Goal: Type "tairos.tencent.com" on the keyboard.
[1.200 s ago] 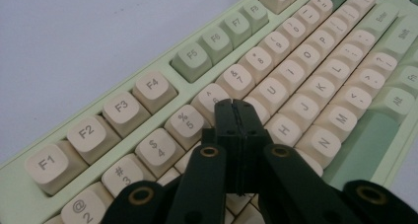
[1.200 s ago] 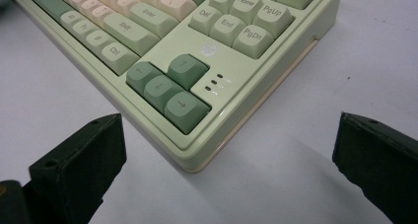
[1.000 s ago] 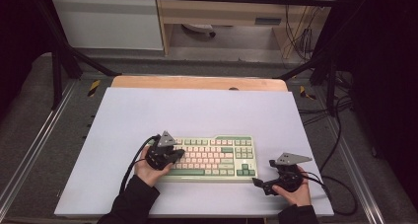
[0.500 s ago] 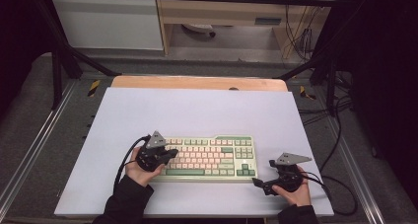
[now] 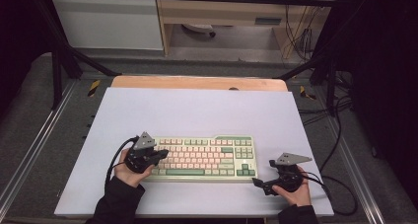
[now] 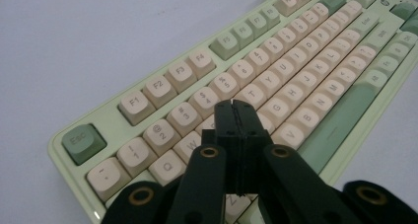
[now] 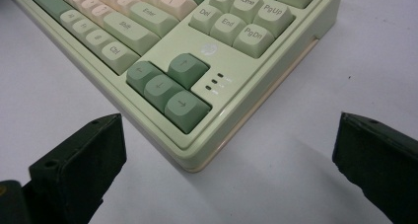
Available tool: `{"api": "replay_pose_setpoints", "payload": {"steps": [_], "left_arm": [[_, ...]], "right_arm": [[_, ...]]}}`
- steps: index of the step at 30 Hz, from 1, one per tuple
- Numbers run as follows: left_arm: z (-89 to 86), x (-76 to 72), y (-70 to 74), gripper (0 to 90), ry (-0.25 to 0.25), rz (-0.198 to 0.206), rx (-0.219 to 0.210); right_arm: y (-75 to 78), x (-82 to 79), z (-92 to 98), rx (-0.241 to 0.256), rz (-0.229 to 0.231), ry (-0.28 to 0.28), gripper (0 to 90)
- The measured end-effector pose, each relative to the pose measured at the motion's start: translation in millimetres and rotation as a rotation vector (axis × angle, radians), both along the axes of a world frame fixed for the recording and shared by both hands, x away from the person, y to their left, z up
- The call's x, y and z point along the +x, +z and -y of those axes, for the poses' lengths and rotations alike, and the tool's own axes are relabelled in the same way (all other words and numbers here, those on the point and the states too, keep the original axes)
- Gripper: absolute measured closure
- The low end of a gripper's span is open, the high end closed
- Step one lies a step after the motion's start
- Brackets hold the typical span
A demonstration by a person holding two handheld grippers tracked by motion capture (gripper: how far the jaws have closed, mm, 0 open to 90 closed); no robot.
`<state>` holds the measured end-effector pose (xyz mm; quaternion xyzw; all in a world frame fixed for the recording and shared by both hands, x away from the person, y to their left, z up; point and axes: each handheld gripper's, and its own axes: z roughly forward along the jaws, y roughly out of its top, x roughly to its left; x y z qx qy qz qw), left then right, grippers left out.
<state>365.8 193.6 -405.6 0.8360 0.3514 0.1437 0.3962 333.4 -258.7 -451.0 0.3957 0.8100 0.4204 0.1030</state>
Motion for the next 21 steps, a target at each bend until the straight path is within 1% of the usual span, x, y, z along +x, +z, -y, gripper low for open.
{"api": "replay_pose_setpoints", "payload": {"steps": [13,16,21], "left_arm": [[-21.6,-7.2,-4.3,90.0,0.029,-0.002,0.008],[-24.7,-8.0,-5.0,90.0,0.033,-0.001,0.008],[-26.5,-9.0,-10.1,90.0,0.036,-0.008,0.015]], "right_arm": [[-0.4,0.3,0.0,-0.004,0.002,0.003,0.4],[-0.4,0.2,-0.1,-0.004,0.001,0.002,0.4],[-0.4,0.2,0.1,-0.005,0.004,0.003,0.4]]}}
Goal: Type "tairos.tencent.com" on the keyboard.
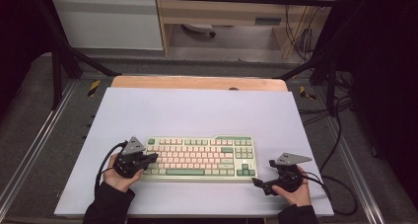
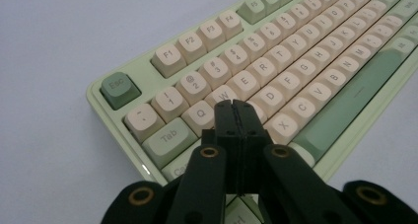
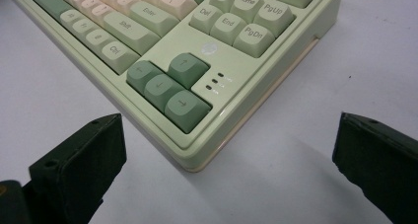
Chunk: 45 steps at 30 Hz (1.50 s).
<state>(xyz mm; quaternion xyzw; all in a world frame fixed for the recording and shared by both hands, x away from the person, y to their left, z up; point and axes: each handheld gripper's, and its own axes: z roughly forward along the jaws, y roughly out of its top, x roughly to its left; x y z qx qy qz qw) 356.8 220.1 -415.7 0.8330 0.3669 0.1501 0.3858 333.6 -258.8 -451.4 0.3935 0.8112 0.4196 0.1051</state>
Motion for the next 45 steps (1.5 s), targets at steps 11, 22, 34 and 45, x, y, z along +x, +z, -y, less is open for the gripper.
{"api": "replay_pose_setpoints", "payload": {"steps": [11,22,34,45], "left_arm": [[6.7,4.2,-5.8,90.0,0.002,0.0,0.006],[7.7,5.1,-10.9,90.0,-0.001,-0.003,0.013],[5.1,0.2,-6.1,90.0,-0.005,0.017,-0.005],[0.3,-3.4,-3.1,90.0,-0.005,0.021,-0.022]], "right_arm": [[0.0,0.0,-0.3,-0.001,-0.004,-0.001,0.4],[0.2,0.0,-0.1,0.002,-0.003,0.0,0.4],[3.0,-1.2,0.6,0.011,0.012,0.007,0.3],[17.1,-4.1,-10.8,0.01,0.049,0.012,3.3]]}}
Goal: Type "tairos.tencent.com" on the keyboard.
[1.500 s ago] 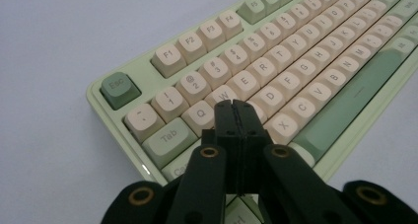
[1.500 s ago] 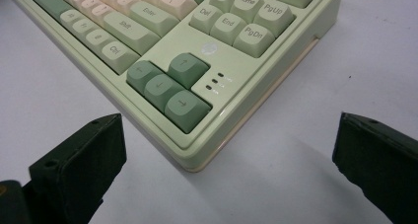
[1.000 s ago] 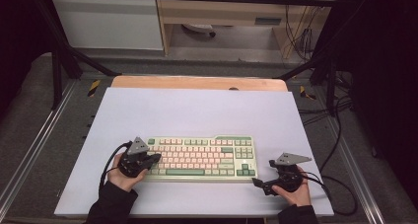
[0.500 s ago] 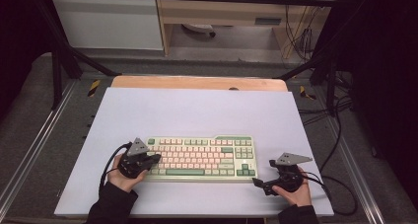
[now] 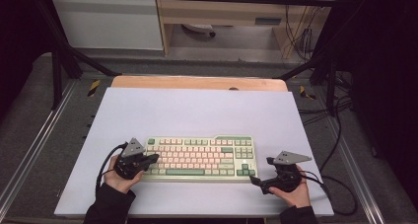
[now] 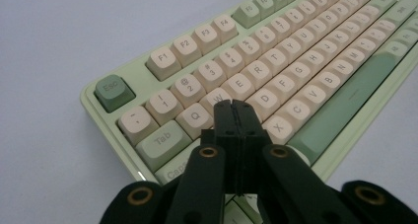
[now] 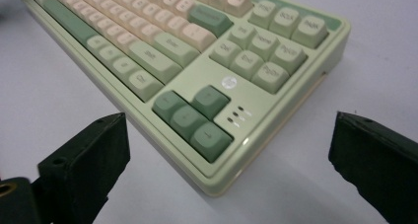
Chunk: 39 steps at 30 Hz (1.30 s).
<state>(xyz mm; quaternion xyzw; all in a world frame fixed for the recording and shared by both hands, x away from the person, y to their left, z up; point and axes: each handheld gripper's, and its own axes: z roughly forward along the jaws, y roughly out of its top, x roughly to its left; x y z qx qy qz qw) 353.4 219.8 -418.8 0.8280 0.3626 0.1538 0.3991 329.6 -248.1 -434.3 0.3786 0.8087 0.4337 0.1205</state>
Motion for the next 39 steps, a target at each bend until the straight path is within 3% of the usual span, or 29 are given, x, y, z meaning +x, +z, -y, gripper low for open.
{"api": "replay_pose_setpoints", "payload": {"steps": [6,10,21,32,39], "left_arm": [[-3.3,-2.0,0.4,90.0,0.002,0.003,-0.003],[-4.3,-2.9,-0.1,90.0,0.0,0.002,-0.004],[-4.0,-3.5,-0.2,90.0,-0.007,0.002,-0.005],[-5.0,-3.5,-0.1,90.0,-0.003,0.004,-0.008],[-5.1,-3.5,-0.1,90.0,-0.004,0.003,-0.008]], "right_arm": [[8.8,-0.6,-10.1,0.022,0.012,0.025,12.7],[12.6,1.2,-20.5,0.037,0.006,0.049,26.2],[22.3,4.8,-47.7,0.051,-0.01,0.124,51.2],[33.9,12.7,-83.5,0.043,0.0,0.159,72.2],[34.9,19.7,-100.7,0.046,-0.018,0.161,79.1]]}}
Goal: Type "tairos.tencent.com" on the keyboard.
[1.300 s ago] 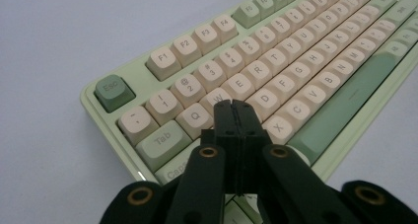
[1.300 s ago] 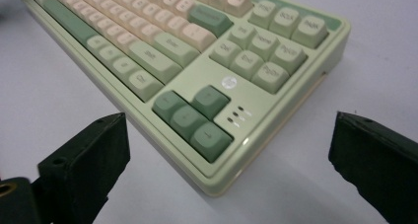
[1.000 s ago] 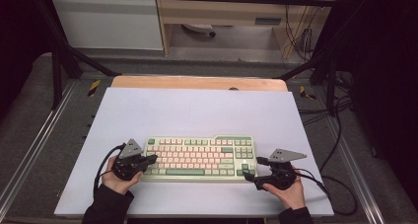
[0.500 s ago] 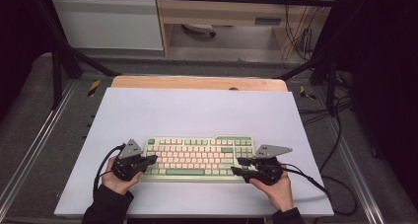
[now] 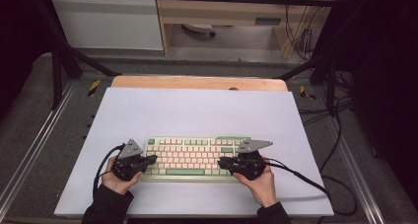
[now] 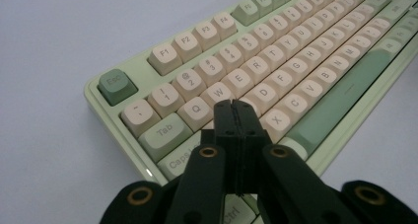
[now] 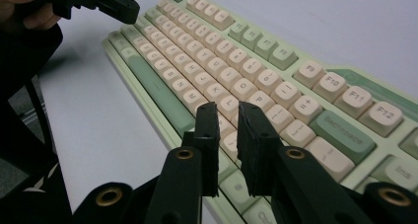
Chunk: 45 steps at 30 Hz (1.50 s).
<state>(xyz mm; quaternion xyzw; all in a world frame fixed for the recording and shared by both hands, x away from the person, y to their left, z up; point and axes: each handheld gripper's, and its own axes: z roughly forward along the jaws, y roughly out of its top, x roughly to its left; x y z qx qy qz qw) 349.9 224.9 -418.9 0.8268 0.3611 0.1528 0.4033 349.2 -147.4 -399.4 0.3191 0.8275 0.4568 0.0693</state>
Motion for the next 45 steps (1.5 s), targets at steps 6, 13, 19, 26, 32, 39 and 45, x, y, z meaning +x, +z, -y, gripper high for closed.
{"api": "replay_pose_setpoints", "payload": {"steps": [6,13,19,26,32,39,45], "left_arm": [[-0.1,0.0,0.0,90.0,-0.001,-0.001,-0.002],[0.2,0.0,-0.2,90.0,-0.003,-0.002,-0.003],[-0.1,0.1,-0.3,90.0,-0.004,-0.003,-0.003],[-0.1,-0.1,-0.1,90.0,-0.006,-0.001,-0.002],[0.1,0.1,-0.5,90.0,-0.007,-0.003,-0.003],[0.0,0.1,-0.5,90.0,-0.008,-0.003,-0.003],[-0.3,0.2,-0.3,90.0,-0.007,-0.003,-0.004]], "right_arm": [[-2.2,6.9,-15.4,0.0,-0.017,0.003,83.7],[-4.4,13.7,-30.2,-0.005,-0.02,-0.006,88.4],[-8.6,19.3,-44.0,-0.02,-0.023,-0.019,90.0],[-13.5,27.0,-59.4,-0.043,-0.022,-0.029,90.0],[-18.1,33.5,-67.1,-0.052,-0.019,-0.044,90.0],[-22.5,39.7,-72.7,-0.071,-0.015,-0.06,90.0],[-26.0,43.5,-76.7,-0.083,-0.012,-0.065,90.0]]}}
